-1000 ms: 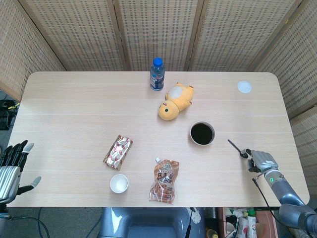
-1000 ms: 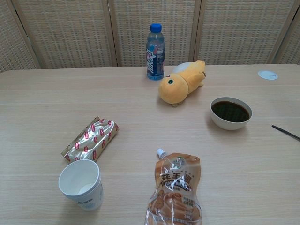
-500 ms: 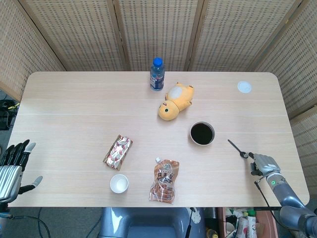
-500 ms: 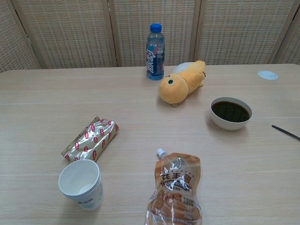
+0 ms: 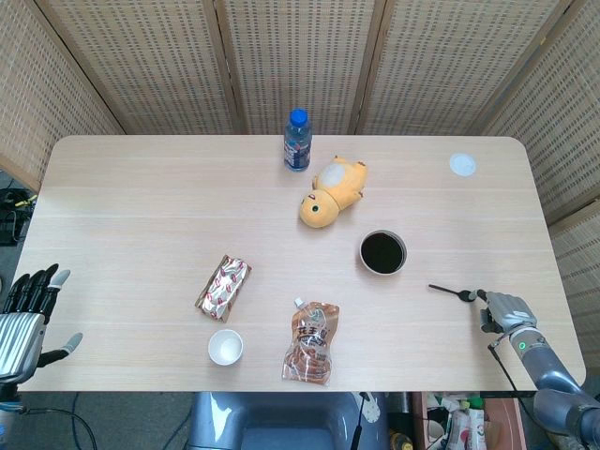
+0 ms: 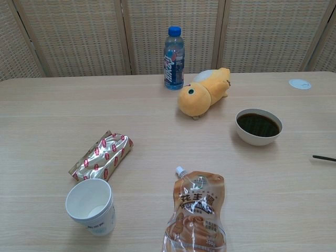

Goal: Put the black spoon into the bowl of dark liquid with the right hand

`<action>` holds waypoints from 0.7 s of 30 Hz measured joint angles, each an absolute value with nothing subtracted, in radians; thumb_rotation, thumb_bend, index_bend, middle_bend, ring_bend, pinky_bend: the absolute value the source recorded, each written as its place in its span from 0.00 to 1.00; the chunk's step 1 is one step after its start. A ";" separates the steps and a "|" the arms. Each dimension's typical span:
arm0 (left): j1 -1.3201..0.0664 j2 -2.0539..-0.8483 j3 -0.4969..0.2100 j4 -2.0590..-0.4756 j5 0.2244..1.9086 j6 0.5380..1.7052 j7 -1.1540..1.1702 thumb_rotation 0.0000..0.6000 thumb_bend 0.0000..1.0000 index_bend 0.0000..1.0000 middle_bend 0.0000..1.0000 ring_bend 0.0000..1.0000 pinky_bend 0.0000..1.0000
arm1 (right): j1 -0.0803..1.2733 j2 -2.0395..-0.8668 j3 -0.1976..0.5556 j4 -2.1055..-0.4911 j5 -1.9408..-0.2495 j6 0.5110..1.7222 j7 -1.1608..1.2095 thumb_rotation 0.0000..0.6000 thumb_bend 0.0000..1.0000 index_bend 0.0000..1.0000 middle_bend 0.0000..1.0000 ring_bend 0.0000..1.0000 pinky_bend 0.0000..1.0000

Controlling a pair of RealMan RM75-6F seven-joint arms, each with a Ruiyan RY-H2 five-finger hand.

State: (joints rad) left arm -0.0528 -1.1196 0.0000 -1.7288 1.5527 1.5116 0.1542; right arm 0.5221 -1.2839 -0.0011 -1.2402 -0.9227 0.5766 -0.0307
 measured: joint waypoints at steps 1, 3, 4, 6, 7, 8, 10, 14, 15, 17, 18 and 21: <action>-0.053 -1.120 0.000 -1.730 1.553 1.512 0.155 1.00 0.23 0.01 0.00 0.00 0.00 | 0.523 -1.284 -0.001 -1.236 -0.923 0.575 -0.031 1.00 0.91 0.26 0.91 0.96 1.00; -0.051 -1.119 0.001 -1.733 1.554 1.513 0.159 1.00 0.23 0.01 0.00 0.00 0.00 | 0.527 -1.286 0.001 -1.227 -0.925 0.573 -0.034 1.00 0.91 0.26 0.91 0.96 1.00; -0.051 -1.119 0.001 -1.734 1.554 1.515 0.161 1.00 0.23 0.01 0.00 0.00 0.00 | 0.529 -1.285 0.003 -1.225 -0.927 0.573 -0.035 1.00 0.91 0.26 0.91 0.96 1.00; -0.050 -1.119 0.001 -1.737 1.554 1.517 0.163 1.00 0.23 0.01 0.00 0.00 0.00 | 0.532 -1.283 0.006 -1.228 -0.931 0.574 -0.037 1.00 0.91 0.26 0.91 0.96 1.00; -0.049 -1.119 0.001 -1.737 1.553 1.517 0.164 1.00 0.23 0.01 0.00 0.00 0.00 | 0.533 -1.282 0.007 -1.230 -0.932 0.575 -0.038 1.00 0.91 0.26 0.91 0.96 1.00; -0.049 -1.119 0.001 -1.737 1.553 1.518 0.164 1.00 0.23 0.01 0.00 0.00 0.00 | 0.533 -1.282 0.007 -1.232 -0.933 0.576 -0.039 1.00 0.91 0.26 0.91 0.96 1.00; -0.047 -1.119 0.002 -1.736 1.553 1.519 0.163 1.00 0.23 0.01 0.00 0.00 0.00 | 0.533 -1.281 0.008 -1.236 -0.935 0.580 -0.041 1.00 0.91 0.26 0.91 0.96 1.00; -0.045 -1.119 0.002 -1.733 1.551 1.520 0.159 1.00 0.23 0.01 0.00 0.00 0.00 | 0.527 -1.276 0.009 -1.252 -0.941 0.600 -0.044 1.00 0.91 0.26 0.90 0.96 1.00; -0.045 -1.119 0.001 -1.732 1.551 1.521 0.156 1.00 0.23 0.01 0.00 0.00 0.00 | 0.524 -1.273 0.009 -1.259 -0.945 0.612 -0.046 1.00 0.91 0.26 0.89 0.96 1.00; -0.046 -1.119 0.001 -1.730 1.552 1.521 0.154 1.00 0.23 0.01 0.00 0.00 0.00 | 0.519 -1.268 0.009 -1.272 -0.950 0.633 -0.051 1.00 0.90 0.26 0.87 0.96 1.00; -0.046 -1.119 0.001 -1.729 1.553 1.522 0.152 1.00 0.23 0.01 0.00 0.00 0.00 | 0.516 -1.265 0.010 -1.282 -0.953 0.647 -0.053 1.00 0.89 0.26 0.85 0.96 1.00; -0.045 -1.121 0.001 -1.725 1.554 1.522 0.147 1.00 0.23 0.01 0.00 0.00 0.00 | 0.505 -1.256 0.016 -1.308 -0.962 0.684 -0.054 1.00 0.78 0.28 0.76 0.88 1.00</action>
